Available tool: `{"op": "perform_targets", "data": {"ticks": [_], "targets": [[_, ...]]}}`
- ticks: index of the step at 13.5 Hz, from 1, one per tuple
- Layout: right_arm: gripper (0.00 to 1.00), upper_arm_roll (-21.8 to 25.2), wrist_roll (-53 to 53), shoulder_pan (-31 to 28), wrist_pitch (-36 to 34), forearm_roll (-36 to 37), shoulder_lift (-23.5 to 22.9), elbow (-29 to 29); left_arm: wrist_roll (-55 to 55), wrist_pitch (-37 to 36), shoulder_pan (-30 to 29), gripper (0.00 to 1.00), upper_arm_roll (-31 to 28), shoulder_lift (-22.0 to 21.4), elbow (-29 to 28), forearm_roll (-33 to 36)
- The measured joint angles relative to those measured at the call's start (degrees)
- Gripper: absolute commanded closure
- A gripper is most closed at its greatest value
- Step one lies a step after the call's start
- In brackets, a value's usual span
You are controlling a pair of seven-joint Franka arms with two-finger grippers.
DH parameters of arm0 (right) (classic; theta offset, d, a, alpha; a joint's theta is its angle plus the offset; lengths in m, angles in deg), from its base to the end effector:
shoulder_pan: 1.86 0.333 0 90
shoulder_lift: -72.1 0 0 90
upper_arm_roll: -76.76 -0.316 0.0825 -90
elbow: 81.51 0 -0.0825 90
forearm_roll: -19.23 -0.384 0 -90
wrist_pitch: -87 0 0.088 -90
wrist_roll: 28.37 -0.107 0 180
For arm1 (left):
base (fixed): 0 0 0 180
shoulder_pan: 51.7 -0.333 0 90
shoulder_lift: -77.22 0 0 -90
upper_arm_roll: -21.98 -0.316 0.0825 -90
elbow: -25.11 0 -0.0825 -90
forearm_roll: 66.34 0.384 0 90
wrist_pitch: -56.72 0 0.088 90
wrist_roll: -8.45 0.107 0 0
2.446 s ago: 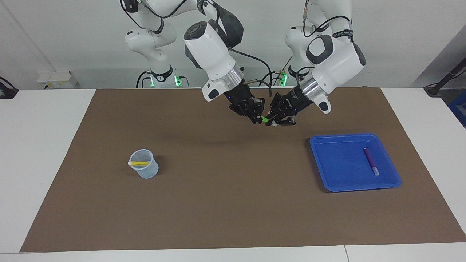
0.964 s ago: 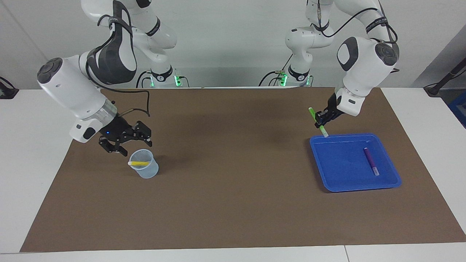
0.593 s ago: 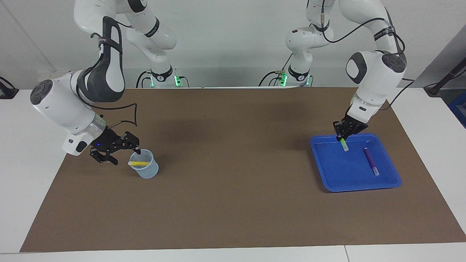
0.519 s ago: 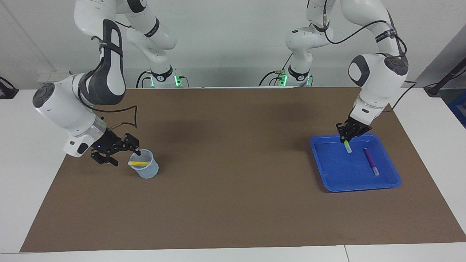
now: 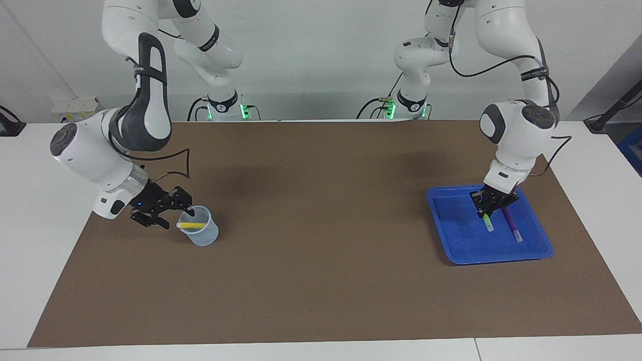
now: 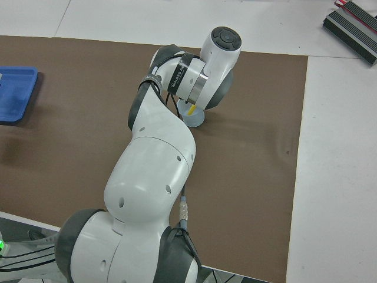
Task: Right arm passes pens to left for tray arrangement
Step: 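Carry the green pen to the tray while the right gripper returns to the cup, then lower the green pen into the blue tray with the left gripper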
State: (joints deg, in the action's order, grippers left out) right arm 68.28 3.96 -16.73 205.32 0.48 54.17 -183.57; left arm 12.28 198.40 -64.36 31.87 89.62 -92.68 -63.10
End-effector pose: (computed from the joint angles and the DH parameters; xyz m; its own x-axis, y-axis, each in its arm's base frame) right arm 0.6329 -0.0607 0.3834 0.9572 0.2608 0.1258 0.2873 -0.9093 -0.3010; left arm 0.6016 0.0321 0.3537 0.9780 -0.0525 0.2019 -0.0495 -0.9986 -0.0200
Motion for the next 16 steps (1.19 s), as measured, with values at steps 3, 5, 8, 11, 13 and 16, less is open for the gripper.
{"op": "perform_targets", "data": {"ticks": [3,5,8,11,13,16], "targets": [[0.35,-0.07,0.02,-0.24,1.39,-0.01,0.01,-0.17,0.01,1.71,-1.64,1.00,0.01,2.97,0.02,0.04],[0.43,-0.30,0.02,-0.23,1.70,-0.02,0.01,-0.39,-0.46,1.72,-1.70,1.00,0.13,3.12,0.03,0.04],[0.53,-0.40,0.02,-0.23,1.74,-0.02,0.01,-0.70,-1.94,1.72,-1.70,1.00,0.27,3.14,0.03,0.04],[0.64,-0.44,0.02,-0.23,1.74,-0.02,0.01,-0.83,-2.15,1.73,-1.77,1.00,0.27,3.56,0.02,0.04],[0.72,-0.45,0.02,-0.23,1.75,-0.02,0.01,-0.85,-2.15,1.84,-1.84,1.00,0.25,3.92,0.02,0.04],[0.82,-0.46,0.02,-0.23,1.74,-0.02,0.01,-0.85,-1.96,2.69,-2.41,1.00,0.08,4.47,0.02,0.05]]}}
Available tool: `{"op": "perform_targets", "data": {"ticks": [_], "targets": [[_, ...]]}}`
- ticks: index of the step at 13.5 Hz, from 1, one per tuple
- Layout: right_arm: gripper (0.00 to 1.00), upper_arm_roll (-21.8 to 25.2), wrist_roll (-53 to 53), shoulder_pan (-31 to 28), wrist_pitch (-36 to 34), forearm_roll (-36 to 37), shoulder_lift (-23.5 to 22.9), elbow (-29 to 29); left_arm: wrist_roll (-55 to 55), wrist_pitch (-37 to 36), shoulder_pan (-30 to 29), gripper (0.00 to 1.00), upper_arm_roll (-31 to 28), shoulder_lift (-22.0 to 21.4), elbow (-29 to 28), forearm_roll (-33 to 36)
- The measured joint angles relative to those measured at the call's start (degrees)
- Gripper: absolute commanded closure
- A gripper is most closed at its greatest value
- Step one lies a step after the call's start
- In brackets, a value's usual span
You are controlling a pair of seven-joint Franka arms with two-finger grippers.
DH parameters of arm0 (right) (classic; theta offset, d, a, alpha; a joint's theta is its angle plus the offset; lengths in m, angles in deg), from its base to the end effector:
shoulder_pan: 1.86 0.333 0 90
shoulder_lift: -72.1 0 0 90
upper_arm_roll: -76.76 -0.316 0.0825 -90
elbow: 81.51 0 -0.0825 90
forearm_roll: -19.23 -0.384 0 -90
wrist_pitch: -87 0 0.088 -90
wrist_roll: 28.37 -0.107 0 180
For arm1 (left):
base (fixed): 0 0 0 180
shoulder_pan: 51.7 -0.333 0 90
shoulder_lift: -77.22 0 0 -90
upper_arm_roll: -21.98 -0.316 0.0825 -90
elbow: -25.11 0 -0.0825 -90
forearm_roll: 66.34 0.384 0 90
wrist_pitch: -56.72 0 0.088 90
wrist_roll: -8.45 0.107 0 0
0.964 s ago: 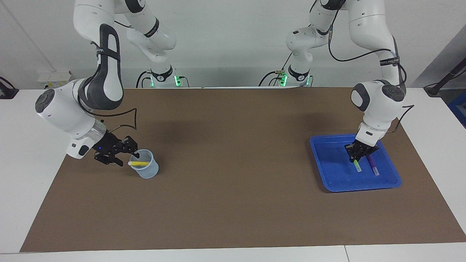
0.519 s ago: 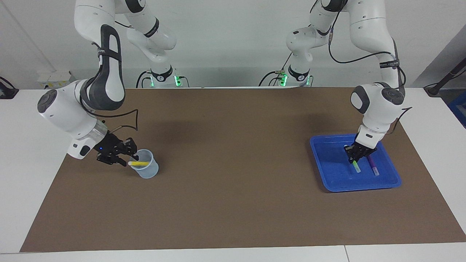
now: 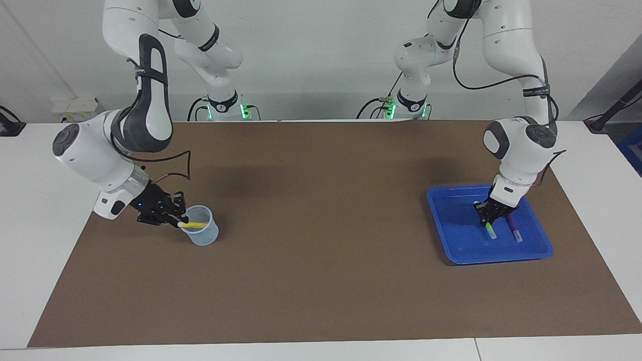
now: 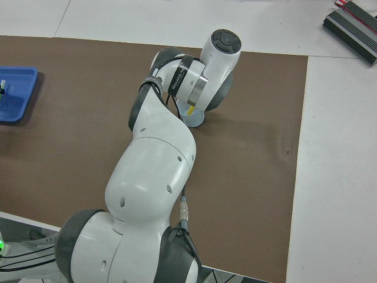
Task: Right arm passes pens to left for tray arrangement
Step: 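Lower the green pen into the blue tray with the left gripper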
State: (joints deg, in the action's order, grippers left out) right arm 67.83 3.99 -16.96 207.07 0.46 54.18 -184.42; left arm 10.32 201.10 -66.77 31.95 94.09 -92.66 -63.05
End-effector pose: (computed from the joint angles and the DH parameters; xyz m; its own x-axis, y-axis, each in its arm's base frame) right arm 0.6328 -0.0597 0.3793 0.9567 0.2562 0.1382 0.2866 -0.9120 -0.2934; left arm 0.6041 0.0568 0.3124 0.9843 0.0243 0.1747 0.0241 -0.9997 0.0035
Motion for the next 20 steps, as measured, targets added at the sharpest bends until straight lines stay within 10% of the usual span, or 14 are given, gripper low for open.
{"op": "perform_targets", "data": {"ticks": [10,13,17,20], "targets": [[0.87,-0.15,0.05,-0.06,-0.01,-0.07,0.53,-0.08,0.31,0.07,-0.46,0.97,0.01,0.51,-0.01,0.02],[0.87,-0.23,0.05,0.04,-0.01,-0.07,0.53,-0.08,0.31,0.07,-0.46,0.62,0.01,0.56,-0.01,0.02],[0.56,-0.27,0.05,0.26,0.15,-0.07,0.53,-0.08,0.30,0.08,-0.46,0.51,0.01,0.59,-0.01,0.01],[0.51,-0.31,0.05,0.52,0.39,-0.07,0.53,-0.08,0.30,0.08,-0.46,0.38,0.01,0.59,-0.01,0.02]]}}
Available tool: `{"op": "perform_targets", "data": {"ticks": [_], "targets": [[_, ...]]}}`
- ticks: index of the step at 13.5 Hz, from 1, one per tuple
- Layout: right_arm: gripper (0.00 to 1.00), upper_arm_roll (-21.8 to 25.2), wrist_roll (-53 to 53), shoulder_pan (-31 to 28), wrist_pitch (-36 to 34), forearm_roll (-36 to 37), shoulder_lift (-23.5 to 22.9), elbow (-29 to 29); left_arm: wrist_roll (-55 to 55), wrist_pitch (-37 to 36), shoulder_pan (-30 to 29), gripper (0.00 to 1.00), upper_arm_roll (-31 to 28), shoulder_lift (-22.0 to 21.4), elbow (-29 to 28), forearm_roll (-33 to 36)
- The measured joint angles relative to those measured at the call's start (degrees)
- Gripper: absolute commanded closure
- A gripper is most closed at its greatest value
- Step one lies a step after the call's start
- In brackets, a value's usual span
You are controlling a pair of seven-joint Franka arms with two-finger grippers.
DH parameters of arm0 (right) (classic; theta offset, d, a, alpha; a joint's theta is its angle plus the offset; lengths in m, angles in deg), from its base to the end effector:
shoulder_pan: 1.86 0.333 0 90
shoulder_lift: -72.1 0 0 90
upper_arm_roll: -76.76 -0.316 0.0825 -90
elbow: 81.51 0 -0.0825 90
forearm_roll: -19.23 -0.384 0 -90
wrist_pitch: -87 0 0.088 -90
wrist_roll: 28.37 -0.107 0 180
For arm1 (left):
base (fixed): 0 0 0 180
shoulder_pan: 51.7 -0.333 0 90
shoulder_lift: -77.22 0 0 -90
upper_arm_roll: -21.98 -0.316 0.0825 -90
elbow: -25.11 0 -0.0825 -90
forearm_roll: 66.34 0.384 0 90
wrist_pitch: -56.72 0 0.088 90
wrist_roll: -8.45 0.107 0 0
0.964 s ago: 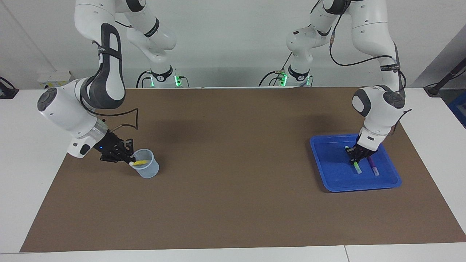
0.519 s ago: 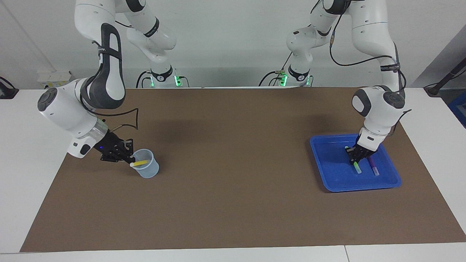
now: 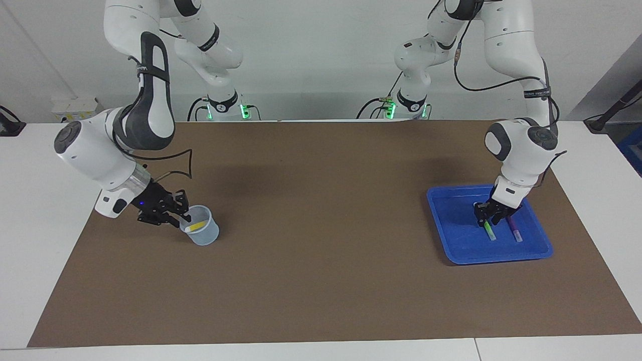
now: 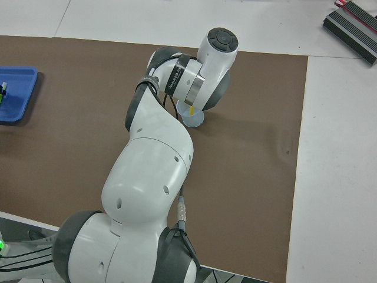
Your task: Right arm passes pens to left for tray arrangement
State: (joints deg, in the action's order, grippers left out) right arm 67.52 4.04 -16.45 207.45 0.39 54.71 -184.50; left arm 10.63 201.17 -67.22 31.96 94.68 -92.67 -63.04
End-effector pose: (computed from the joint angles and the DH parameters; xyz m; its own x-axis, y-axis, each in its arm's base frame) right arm 0.6335 -0.0510 0.3852 0.9514 0.2680 0.1515 0.3019 -0.9088 -0.2879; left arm 0.6035 0.0614 0.3063 0.9858 0.0268 0.1659 0.0263 -0.9996 0.0050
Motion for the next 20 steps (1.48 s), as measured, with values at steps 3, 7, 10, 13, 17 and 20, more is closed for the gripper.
{"op": "perform_targets", "data": {"ticks": [3,7,10,13,17,20], "targets": [[0.51,-0.13,-0.10,1.07,0.42,-0.02,0.00,0.00,0.00,-0.16,0.03,0.00,0.21,-0.05,0.30,0.00],[0.58,-0.15,-0.11,2.34,3.38,-0.02,-0.01,-0.04,0.09,-2.39,0.21,0.00,0.72,-0.77,4.09,0.08],[0.58,-0.15,-0.03,2.50,3.86,0.02,-0.01,-0.09,0.11,-3.11,0.21,0.00,0.74,-1.80,5.43,0.12],[0.58,-0.15,-0.02,2.55,5.32,0.04,-0.02,-0.81,0.08,-3.85,0.22,0.00,0.82,-2.56,5.44,0.12],[0.66,-0.15,-0.02,2.89,7.08,0.11,0.02,-1.78,-3.45,-10.75,0.23,0.00,1.22,-3.83,5.84,0.12],[0.68,-0.14,0.02,2.90,7.09,0.73,0.03,-1.88,-5.92,-15.28,1.03,0.00,1.76,-5.17,8.44,0.12]]}}
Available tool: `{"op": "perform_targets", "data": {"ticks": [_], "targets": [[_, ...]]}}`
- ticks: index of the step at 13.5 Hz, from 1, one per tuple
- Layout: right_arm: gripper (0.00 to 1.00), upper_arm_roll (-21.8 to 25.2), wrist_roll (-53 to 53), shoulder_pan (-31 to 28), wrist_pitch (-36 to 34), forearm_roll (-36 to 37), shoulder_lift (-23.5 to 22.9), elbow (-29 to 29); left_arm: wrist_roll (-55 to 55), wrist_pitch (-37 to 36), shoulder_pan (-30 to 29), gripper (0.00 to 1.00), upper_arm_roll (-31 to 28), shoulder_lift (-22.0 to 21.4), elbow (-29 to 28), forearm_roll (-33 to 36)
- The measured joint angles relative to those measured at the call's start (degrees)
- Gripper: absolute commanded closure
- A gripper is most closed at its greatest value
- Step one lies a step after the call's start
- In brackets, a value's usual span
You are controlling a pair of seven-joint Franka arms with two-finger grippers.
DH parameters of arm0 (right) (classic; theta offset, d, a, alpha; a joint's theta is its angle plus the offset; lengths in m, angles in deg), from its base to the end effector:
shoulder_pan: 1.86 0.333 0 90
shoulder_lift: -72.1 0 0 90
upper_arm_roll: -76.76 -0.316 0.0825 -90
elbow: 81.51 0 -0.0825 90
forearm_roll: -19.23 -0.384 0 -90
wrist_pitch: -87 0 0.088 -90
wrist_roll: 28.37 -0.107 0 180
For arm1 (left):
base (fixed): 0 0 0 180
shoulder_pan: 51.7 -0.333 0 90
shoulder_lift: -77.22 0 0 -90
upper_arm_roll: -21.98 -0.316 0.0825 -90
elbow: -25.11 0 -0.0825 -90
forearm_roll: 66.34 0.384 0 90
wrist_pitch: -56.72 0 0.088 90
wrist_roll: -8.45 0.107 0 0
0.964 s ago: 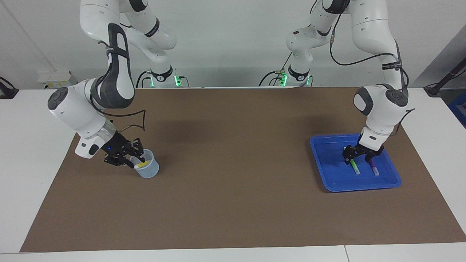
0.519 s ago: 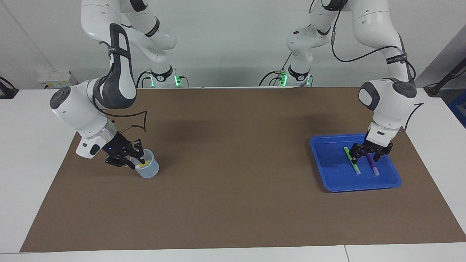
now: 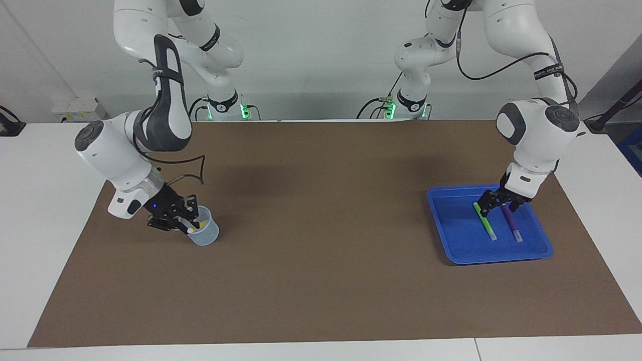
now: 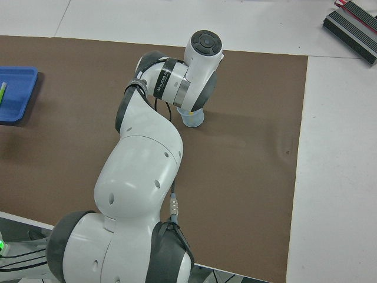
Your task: Right arm passes pens to left for tray arrangement
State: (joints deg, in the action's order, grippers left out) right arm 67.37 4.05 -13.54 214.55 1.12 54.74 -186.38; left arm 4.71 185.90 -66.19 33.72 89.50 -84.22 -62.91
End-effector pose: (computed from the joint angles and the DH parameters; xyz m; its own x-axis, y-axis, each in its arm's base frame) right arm 0.6397 -0.0229 0.3808 0.9301 0.2958 0.2180 0.3432 -0.9111 -0.2283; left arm 0.6181 0.0371 0.4013 0.9869 0.0853 0.1368 0.0860 -0.9963 0.0011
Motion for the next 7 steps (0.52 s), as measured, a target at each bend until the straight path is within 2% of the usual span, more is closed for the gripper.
{"op": "perform_targets", "data": {"ticks": [4,7], "targets": [[0.72,0.00,0.01,0.03,0.34,0.55,0.00,-0.04,-2.03,-4.63,1.04,0.00,0.11,-0.55,2.35,-0.30],[0.82,0.00,0.01,0.05,0.79,1.30,0.00,-0.13,-3.28,-7.07,1.44,0.00,0.17,-1.44,2.80,-4.74]]}}
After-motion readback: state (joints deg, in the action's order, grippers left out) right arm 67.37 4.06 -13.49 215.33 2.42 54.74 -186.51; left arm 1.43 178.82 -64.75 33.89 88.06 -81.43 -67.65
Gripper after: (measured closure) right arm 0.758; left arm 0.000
